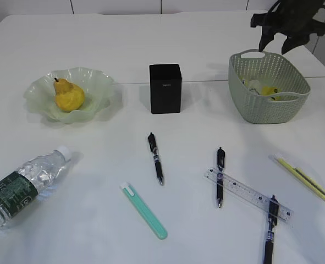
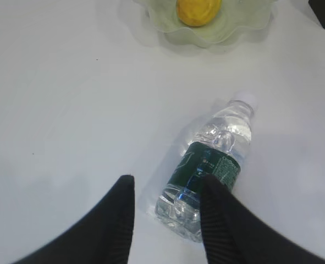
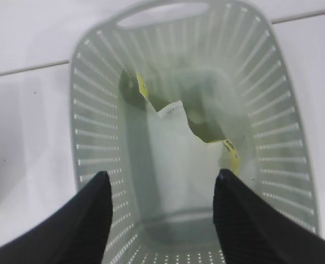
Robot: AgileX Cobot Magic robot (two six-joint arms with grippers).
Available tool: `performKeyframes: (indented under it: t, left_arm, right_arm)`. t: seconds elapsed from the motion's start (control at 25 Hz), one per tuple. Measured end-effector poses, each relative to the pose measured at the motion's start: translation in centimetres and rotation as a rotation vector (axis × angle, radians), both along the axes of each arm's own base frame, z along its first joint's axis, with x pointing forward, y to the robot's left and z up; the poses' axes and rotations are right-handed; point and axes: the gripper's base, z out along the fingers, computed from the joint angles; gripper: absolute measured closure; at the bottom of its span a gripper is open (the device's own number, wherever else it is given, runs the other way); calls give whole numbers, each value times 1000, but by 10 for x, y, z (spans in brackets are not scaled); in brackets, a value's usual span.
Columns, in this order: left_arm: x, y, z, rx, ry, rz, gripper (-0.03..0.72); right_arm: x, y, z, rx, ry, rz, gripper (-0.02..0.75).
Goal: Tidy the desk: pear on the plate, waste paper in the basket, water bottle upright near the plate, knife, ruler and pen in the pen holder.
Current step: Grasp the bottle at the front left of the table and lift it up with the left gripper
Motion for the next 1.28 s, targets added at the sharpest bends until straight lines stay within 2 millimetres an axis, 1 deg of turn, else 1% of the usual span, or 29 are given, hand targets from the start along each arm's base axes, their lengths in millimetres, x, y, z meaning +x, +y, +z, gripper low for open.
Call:
performKeyframes:
  t: [0.08,0.16,0.32,0.6,0.64,0.68,0.72,0.8,1.04,1.28]
  left_arm:
    - [0,0,0,0,0,0,413]
    - [0,0,0,0,0,0,413]
    - [0,0,0,0,0,0,413]
    - [0,0,0,0,0,0,413]
    - [0,0,0,0,0,0,413]
    - [0,0,0,0,0,0,395]
    - [0,0,0,0,0,0,401]
    - [0,0,0,0,0,0,407]
    - [0,0,0,0,0,0,412]
    - [0,0,0,0,0,0,413]
  right_arm:
    - [-4,0,16,0,-33,0,273]
    - [-11,0,37,1,-73,0,273]
    - [-25,2,75,-18,-150,60,274]
    - [-54,13,129,60,-262,153,276]
    - [-58,14,134,62,-267,163,276]
    - [-63,14,140,59,-274,169,276]
    - [-68,14,143,57,-270,173,276]
    - [-76,12,143,25,-241,175,276]
    - [-106,6,126,-34,-101,168,277]
    - [-135,5,126,-53,-53,187,277]
